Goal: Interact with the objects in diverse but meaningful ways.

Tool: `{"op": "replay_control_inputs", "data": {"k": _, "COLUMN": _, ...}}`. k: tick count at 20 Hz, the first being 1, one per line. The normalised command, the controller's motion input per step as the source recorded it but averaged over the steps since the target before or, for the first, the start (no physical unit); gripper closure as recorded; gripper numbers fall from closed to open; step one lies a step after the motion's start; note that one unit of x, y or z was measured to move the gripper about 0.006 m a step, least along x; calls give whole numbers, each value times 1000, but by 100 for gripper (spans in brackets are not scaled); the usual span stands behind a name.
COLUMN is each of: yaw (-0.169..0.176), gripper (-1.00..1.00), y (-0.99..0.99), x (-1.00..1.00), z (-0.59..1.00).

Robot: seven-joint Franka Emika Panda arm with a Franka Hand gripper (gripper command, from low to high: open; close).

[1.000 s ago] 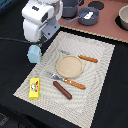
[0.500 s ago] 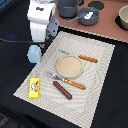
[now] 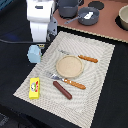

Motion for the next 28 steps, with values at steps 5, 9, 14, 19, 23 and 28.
{"op": "replay_control_inputs", "data": {"k": 5, "yaw": 21, "gripper": -100, "y": -119, "x": -439, "z": -331}}
{"op": "replay_control_inputs", "data": {"k": 9, "yaw": 1, "gripper": -100, "y": 0, "x": -438, "z": -362}}
{"op": "replay_control_inputs", "data": {"k": 14, "yaw": 0, "gripper": -100, "y": 84, "x": -330, "z": -338}}
{"op": "replay_control_inputs", "data": {"k": 19, "yaw": 0, "gripper": -100, "y": 98, "x": -336, "z": -380}}
{"op": "replay_control_inputs", "data": {"k": 23, "yaw": 0, "gripper": -100, "y": 31, "x": -445, "z": -454}}
{"op": "replay_control_inputs", "data": {"k": 28, "yaw": 0, "gripper": -100, "y": 5, "x": -673, "z": -386}}
